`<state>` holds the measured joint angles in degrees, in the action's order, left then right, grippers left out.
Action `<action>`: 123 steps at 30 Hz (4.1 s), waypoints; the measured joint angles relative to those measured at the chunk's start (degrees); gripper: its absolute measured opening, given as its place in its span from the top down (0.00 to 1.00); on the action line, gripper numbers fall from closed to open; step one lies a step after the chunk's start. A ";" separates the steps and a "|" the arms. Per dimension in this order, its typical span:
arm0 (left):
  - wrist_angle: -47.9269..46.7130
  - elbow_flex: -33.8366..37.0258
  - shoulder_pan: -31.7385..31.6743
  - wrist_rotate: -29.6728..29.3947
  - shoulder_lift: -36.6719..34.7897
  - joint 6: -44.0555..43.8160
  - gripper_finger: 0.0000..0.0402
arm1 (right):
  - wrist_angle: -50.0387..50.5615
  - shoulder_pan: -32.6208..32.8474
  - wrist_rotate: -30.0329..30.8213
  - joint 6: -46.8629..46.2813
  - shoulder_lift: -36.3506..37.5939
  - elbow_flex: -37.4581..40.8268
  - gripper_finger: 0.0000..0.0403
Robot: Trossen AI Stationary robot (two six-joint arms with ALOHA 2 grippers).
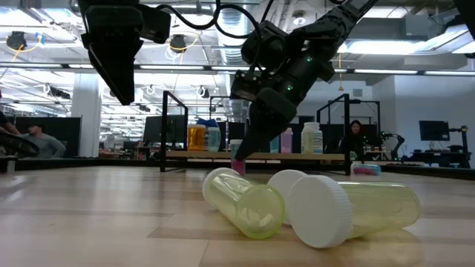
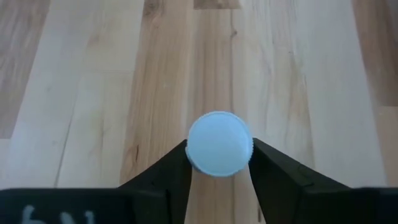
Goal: Pick and place medicine bottles onto shelf by color
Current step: Put the blue pill bottle on the shelf
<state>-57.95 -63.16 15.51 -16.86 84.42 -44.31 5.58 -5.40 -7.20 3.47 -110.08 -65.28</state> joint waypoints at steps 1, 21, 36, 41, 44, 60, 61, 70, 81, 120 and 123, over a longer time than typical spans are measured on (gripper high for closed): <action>0.00 0.00 0.00 0.00 0.00 0.00 0.42 | 0.08 -0.01 0.00 0.02 0.00 0.00 0.59; 0.07 0.00 0.00 -0.41 0.00 -0.79 0.42 | 1.69 -0.83 -0.02 1.97 4.43 0.04 0.71; 1.77 0.02 -1.17 -1.68 0.00 -1.22 0.42 | 1.90 -14.74 0.04 -0.78 14.58 -0.02 0.71; 1.81 0.02 -3.38 -1.84 0.00 0.33 0.42 | -0.96 -17.71 2.66 -4.77 13.27 0.00 0.71; 2.09 0.02 -4.93 -1.85 0.00 1.94 0.42 | -2.44 -18.43 6.82 -4.38 13.18 0.00 0.71; 3.01 0.02 -8.50 -1.62 0.00 7.06 0.42 | -6.57 -20.97 15.12 -9.53 3.59 -8.47 0.71; 2.93 0.02 -8.50 -1.60 0.00 7.06 0.42 | -5.58 -20.97 15.12 -9.53 2.54 -9.56 0.71; 1.69 0.02 -8.50 -1.96 0.00 7.00 0.42 | -2.39 -21.52 15.08 -9.54 -5.57 -17.92 0.71; 0.61 0.02 -9.08 -1.94 0.00 6.22 0.42 | -2.88 -22.94 13.82 -10.70 -9.21 -19.41 0.71; 0.87 0.02 -9.79 -1.51 0.00 6.66 0.42 | 3.14 -24.38 13.07 -0.40 -9.33 -19.61 0.57; 0.87 0.02 -9.79 -1.50 0.00 6.64 0.42 | 5.28 -24.38 13.07 -0.39 -9.32 -22.07 0.52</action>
<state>-57.08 -63.13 5.72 -18.36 84.42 -37.68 10.86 -29.78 5.87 3.08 -119.41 -87.35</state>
